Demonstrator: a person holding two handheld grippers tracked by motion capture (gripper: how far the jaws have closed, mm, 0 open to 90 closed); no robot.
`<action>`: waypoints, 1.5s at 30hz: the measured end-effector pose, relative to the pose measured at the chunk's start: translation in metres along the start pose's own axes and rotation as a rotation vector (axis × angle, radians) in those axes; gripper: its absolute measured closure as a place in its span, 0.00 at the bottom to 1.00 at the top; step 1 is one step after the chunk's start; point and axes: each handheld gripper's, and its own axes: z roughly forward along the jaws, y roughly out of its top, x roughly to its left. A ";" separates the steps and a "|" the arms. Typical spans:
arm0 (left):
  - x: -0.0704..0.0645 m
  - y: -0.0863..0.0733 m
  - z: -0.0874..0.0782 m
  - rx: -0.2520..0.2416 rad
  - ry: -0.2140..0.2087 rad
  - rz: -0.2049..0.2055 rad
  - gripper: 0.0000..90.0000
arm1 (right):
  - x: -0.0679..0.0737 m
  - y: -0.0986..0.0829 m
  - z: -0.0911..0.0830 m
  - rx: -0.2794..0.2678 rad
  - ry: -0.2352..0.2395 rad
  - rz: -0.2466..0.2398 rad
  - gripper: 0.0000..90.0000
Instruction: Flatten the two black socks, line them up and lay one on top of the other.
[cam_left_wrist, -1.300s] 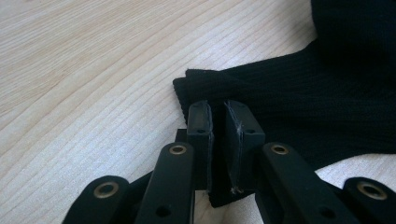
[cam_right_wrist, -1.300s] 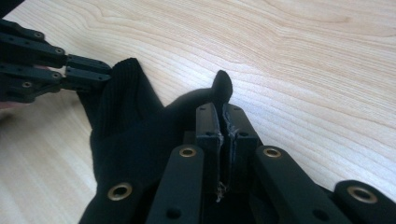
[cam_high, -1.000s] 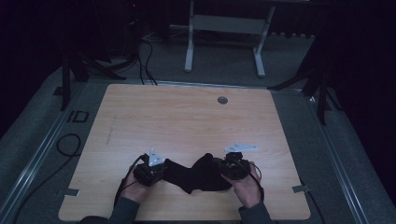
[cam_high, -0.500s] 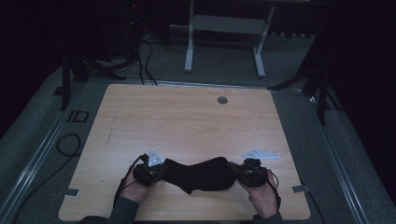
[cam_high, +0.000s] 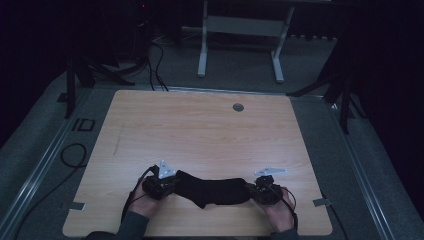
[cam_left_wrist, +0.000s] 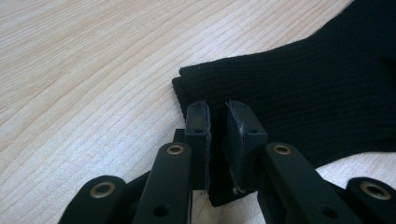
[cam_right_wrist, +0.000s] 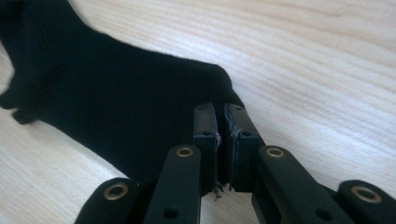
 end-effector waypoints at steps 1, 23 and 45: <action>0.000 0.000 0.000 0.000 0.001 0.000 0.88 | 0.000 -0.001 0.002 0.007 -0.004 -0.005 0.93; -0.003 0.007 0.009 -0.025 0.026 0.004 0.81 | -0.015 0.012 0.025 -0.022 -0.090 -0.024 0.89; 0.007 0.012 -0.002 -0.144 -0.004 -0.073 0.59 | -0.035 0.023 -0.010 -0.199 -0.038 -0.005 0.59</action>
